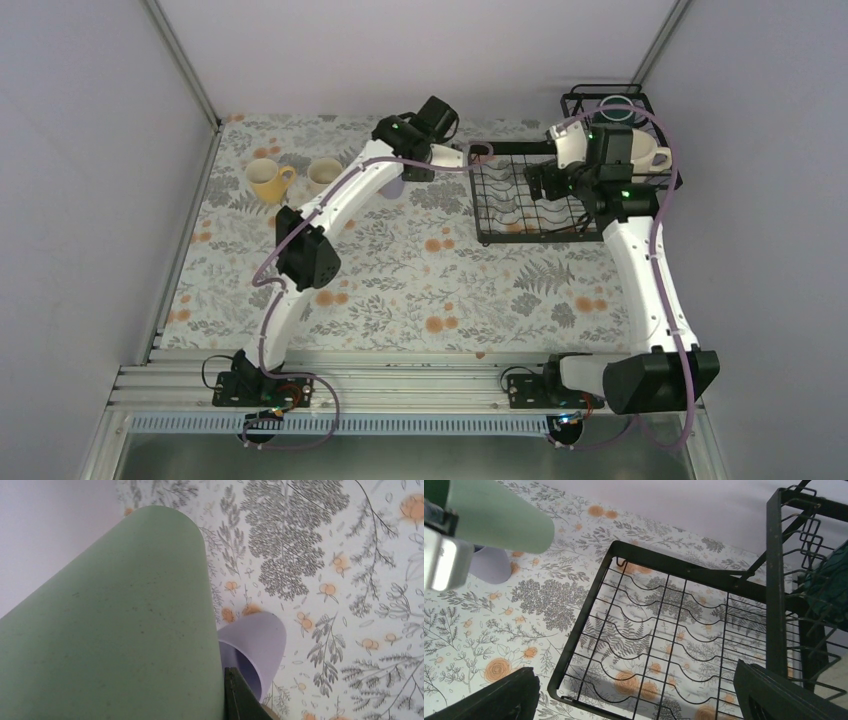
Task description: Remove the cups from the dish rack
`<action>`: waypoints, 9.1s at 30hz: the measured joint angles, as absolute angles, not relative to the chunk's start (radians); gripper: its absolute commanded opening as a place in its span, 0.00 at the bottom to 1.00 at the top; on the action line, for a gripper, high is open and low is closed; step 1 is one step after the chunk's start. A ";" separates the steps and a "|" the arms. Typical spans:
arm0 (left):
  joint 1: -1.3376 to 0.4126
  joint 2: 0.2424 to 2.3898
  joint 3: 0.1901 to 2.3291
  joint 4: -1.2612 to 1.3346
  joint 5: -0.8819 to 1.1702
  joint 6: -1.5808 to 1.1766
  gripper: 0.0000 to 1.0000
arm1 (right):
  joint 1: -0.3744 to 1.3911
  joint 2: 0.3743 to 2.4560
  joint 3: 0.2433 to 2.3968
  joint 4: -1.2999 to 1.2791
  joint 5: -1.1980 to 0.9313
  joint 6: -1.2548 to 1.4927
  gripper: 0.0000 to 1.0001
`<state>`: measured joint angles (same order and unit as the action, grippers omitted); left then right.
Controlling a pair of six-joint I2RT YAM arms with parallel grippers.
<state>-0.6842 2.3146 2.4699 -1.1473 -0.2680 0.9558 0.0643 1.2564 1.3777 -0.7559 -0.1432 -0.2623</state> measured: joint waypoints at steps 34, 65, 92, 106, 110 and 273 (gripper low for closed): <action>-0.740 2.517 2.523 -1.276 -0.458 1.271 0.02 | 0.064 1.123 1.139 -0.576 -0.295 -0.239 1.00; -0.771 2.518 2.534 -1.244 -0.506 1.271 0.53 | 0.064 1.133 1.131 -0.571 -0.307 -0.238 1.00; -0.779 1.951 2.263 -1.187 -0.432 0.920 0.77 | 0.064 1.147 1.426 -0.655 -0.051 -0.262 1.00; -0.575 1.451 1.548 -0.491 -0.378 0.484 0.97 | -0.055 1.570 1.892 -0.821 0.292 -0.208 1.00; -0.554 1.431 1.448 -0.380 -0.365 0.446 0.97 | -0.110 1.589 1.890 -0.838 0.335 -0.213 1.00; -0.490 1.351 1.155 0.039 -0.004 0.484 1.00 | -0.002 1.840 2.310 -1.128 -0.572 -0.510 0.03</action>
<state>-0.4904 1.3510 1.1545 0.0387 -0.0040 0.4843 -0.0021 1.8400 2.3096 -1.1282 -0.5720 -0.5102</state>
